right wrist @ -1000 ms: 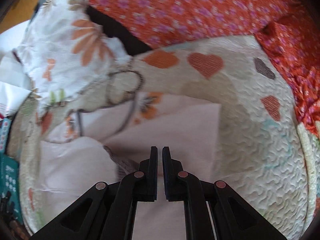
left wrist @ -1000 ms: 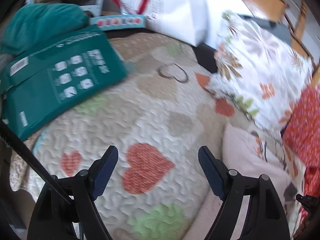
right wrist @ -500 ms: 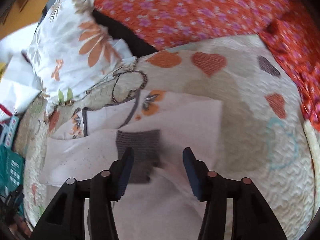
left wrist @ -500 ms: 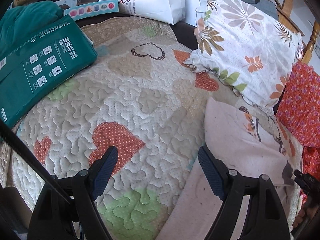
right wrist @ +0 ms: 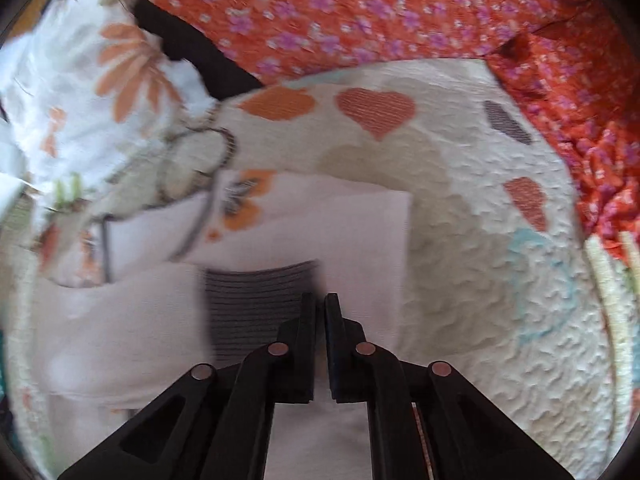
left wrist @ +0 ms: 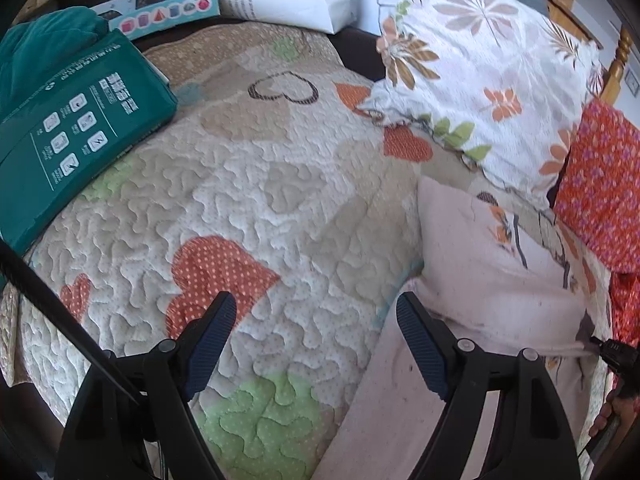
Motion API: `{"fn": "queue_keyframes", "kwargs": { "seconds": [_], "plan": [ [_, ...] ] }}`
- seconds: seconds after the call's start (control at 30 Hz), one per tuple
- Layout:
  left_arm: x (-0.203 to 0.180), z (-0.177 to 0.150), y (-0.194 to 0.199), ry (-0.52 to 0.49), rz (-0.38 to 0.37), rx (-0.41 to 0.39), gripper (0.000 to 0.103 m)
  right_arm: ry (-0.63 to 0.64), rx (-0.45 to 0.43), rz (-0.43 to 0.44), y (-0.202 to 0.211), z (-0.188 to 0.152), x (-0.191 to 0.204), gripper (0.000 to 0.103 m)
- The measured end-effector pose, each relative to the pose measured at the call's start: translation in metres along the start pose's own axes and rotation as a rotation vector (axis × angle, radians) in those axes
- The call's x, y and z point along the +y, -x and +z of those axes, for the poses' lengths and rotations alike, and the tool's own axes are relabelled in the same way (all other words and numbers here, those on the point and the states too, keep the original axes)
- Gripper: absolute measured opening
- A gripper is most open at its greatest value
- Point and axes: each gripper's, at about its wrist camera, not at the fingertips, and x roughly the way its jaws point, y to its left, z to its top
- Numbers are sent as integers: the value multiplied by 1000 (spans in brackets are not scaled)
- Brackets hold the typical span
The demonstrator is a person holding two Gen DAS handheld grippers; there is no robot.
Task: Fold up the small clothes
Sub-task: 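Grasp the grey knit hem with both tools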
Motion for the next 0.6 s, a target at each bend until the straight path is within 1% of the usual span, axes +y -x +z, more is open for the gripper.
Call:
{"fn": "queue_keyframes", "kwargs": {
  "seconds": [0.03, 0.07, 0.13, 0.17, 0.2, 0.23, 0.27, 0.33, 0.37, 0.4, 0.43, 0.5, 0.53, 0.6],
  "plan": [
    [-1, -2, -1, -5, -4, 11, 81, -16, 4, 25, 2, -1, -4, 5],
    [-1, -4, -4, -13, -12, 27, 81, -43, 10, 57, 7, -5, -11, 8],
    [-2, -10, -7, -28, -37, 64, 81, -73, 22, 97, 20, -14, -21, 17],
    [-2, -14, -9, -37, -55, 85, 81, -80, 30, 124, 29, -24, -28, 23],
    [-2, -18, -10, -46, -72, 102, 81, -81, 38, 151, 38, -35, -34, 29],
    [-1, -23, -10, -58, -95, 122, 81, -80, 46, 167, 45, -45, -38, 32],
    [-1, -27, -10, -66, -110, 136, 81, -73, 59, 180, 55, -64, -46, 38],
    [1, -36, -12, -75, -145, 172, 81, -59, 81, 171, 64, -93, -52, 40],
    [3, -42, -14, -71, -167, 196, 81, -41, 102, 164, 69, -114, -56, 40],
    [5, -48, -16, -59, -188, 222, 81, -28, 117, 163, 71, -130, -57, 41],
    [6, -53, -17, -51, -200, 230, 81, -18, 128, 159, 71, -142, -59, 41],
    [6, -62, -10, -76, -196, 202, 81, 9, 136, 130, 74, -172, -59, 41],
    [5, -67, -7, -94, -199, 203, 81, 35, 94, 111, 83, -188, -58, 41],
    [6, -80, 0, -111, -211, 199, 81, 62, 81, 89, 93, -206, -56, 40]
  ]
}}
